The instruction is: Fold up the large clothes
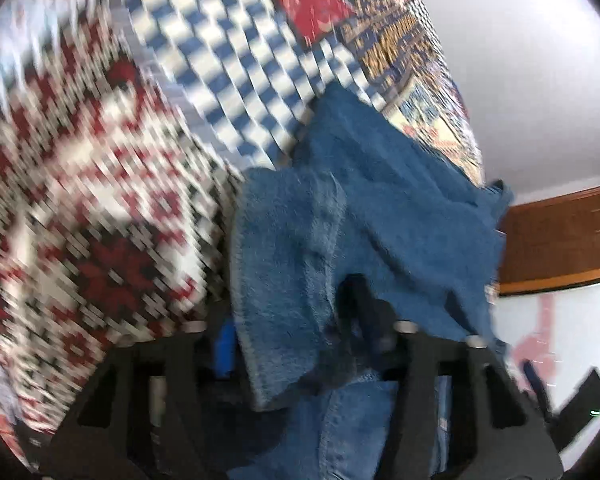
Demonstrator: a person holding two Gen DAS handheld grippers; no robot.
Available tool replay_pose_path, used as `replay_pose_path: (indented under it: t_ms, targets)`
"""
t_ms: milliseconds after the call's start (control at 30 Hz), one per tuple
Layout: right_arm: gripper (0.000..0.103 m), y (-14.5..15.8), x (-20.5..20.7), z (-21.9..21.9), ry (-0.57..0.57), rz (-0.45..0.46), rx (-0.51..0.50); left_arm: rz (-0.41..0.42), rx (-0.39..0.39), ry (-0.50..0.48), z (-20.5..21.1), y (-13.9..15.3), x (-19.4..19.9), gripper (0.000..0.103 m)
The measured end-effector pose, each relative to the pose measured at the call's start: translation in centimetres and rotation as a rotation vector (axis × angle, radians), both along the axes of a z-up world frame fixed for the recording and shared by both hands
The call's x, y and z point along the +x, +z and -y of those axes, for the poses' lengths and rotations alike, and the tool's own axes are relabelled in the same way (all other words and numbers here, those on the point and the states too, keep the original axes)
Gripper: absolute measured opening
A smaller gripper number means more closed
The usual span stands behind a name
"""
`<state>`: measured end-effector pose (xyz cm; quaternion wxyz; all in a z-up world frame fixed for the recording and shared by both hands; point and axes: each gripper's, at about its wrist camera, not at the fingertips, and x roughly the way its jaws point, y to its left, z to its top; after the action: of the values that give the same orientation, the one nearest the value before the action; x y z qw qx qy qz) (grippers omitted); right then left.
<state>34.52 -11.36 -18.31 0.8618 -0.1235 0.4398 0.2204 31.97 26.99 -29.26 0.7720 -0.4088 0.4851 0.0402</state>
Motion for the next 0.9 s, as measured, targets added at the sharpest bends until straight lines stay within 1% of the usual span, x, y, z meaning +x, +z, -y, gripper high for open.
replay_pose_path:
  t_ms: [33, 100, 167, 267, 367, 500, 533, 600, 633, 700, 767, 900]
  targets:
    - [0.102, 0.0, 0.0, 0.2, -0.004, -0.001, 0.001, 0.007, 0.034, 0.006, -0.1, 0.5, 0.0, 0.037]
    - [0.102, 0.0, -0.2, 0.6, -0.010, -0.001, 0.005, 0.026, 0.100, 0.028, 0.0, 1.9, -0.3, 0.022]
    - [0.102, 0.1, -0.2, 1.1, -0.017, 0.006, 0.002, 0.052, 0.145, 0.027, 0.2, 3.5, -0.5, 0.017]
    - [0.102, 0.5, 0.0, 1.9, -0.028, 0.033, -0.014, 0.100, 0.218, 0.003, 1.0, 6.7, -0.6, 0.014]
    - [0.102, 1.4, 0.1, 3.1, -0.039, 0.056, 0.002, 0.172, 0.284, -0.041, 2.9, 10.7, 0.1, 0.014]
    - [0.102, 2.1, 0.4, 5.0, -0.074, 0.076, 0.027, 0.297, 0.361, -0.126, 7.4, 16.3, 1.4, 0.013]
    - [0.102, 2.3, 0.5, 5.7, -0.088, 0.077, 0.038, 0.314, 0.374, -0.141, 8.5, 17.1, 1.8, 0.013]
    - [0.102, 2.5, 0.7, 6.9, -0.112, 0.076, 0.057, 0.373, 0.404, -0.197, 12.0, 19.5, 2.8, 0.012]
    - [0.102, 2.5, 0.7, 7.6, -0.127, 0.078, 0.064, 0.390, 0.413, -0.222, 13.2, 20.0, 3.5, 0.012]
    - [0.102, 2.7, 0.8, 8.8, -0.151, 0.085, 0.066, 0.435, 0.441, -0.305, 17.1, 21.3, 4.3, 0.012]
    - [0.102, 2.9, 0.8, 10.2, -0.177, 0.087, 0.072, 0.451, 0.446, -0.377, 20.4, 21.4, 5.3, 0.012]
    - [0.102, 3.5, 0.8, 12.8, -0.221, 0.086, 0.097, 0.427, 0.442, -0.532, 26.8, 20.2, 7.0, 0.012]
